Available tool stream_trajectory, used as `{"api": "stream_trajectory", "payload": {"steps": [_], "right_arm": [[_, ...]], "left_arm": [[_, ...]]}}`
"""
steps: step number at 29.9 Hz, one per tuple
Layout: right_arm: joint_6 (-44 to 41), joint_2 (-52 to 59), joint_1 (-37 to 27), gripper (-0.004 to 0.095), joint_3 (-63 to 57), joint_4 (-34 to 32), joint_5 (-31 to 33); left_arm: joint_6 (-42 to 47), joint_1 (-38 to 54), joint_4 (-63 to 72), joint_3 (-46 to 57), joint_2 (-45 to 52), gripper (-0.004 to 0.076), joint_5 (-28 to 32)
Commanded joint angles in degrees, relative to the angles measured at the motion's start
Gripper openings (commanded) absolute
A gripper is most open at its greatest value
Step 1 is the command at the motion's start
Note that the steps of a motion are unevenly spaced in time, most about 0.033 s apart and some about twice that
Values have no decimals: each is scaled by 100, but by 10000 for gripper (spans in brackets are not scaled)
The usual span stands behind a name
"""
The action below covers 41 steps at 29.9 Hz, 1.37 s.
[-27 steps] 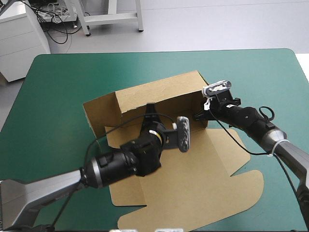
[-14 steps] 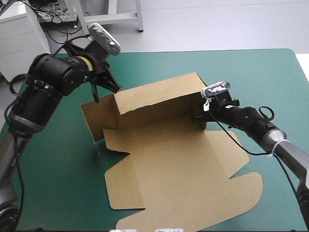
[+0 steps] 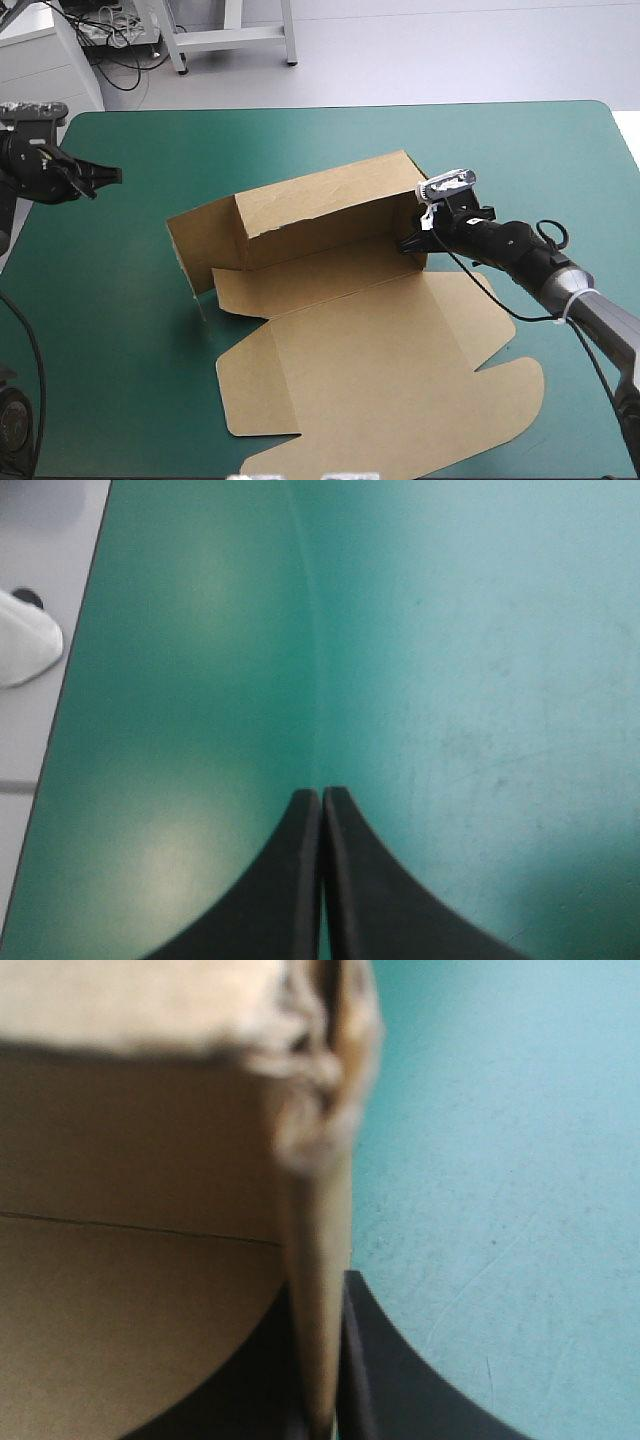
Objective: Fold the box
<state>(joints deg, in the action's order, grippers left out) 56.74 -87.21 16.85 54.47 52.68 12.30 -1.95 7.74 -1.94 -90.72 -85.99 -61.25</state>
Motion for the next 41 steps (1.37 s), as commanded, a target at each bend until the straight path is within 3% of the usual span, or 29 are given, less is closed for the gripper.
{"api": "stream_trajectory", "payload": {"steps": [1, 13, 16, 19, 24, 27, 33, 41], "right_arm": [[-100, 219, -19, -18, 206, 141, -77], [-100, 219, -107, -17, 206, 42, -143], [-411, 219, -246, -16, 370, -70, 169], [-1443, 219, -473, -15, 750, -763, 792], [-3885, 219, -672, -15, 1935, -2958, 2365], [-4685, 219, -660, -15, 2620, -3650, 3347], [-5236, 219, -660, -16, 3411, -3755, 4739], [-5513, 219, -660, -15, 3502, -3742, 5908]], "left_arm": [[195, 394, 144, 406, 215, -17, 459], [82, 1428, 1404, 1780, 215, -17, 1230], [82, 1478, 1403, 1878, 215, -16, 1298], [195, 1478, 1340, 1961, 215, -16, 1403], [253, 1478, 1155, 2147, 215, -17, 1560], [271, 1478, 1141, 2161, 215, -17, 1564], [401, 1478, 1179, 2161, 215, -17, 1508], [519, 1478, 1341, 2161, 215, -17, 1496]]}}
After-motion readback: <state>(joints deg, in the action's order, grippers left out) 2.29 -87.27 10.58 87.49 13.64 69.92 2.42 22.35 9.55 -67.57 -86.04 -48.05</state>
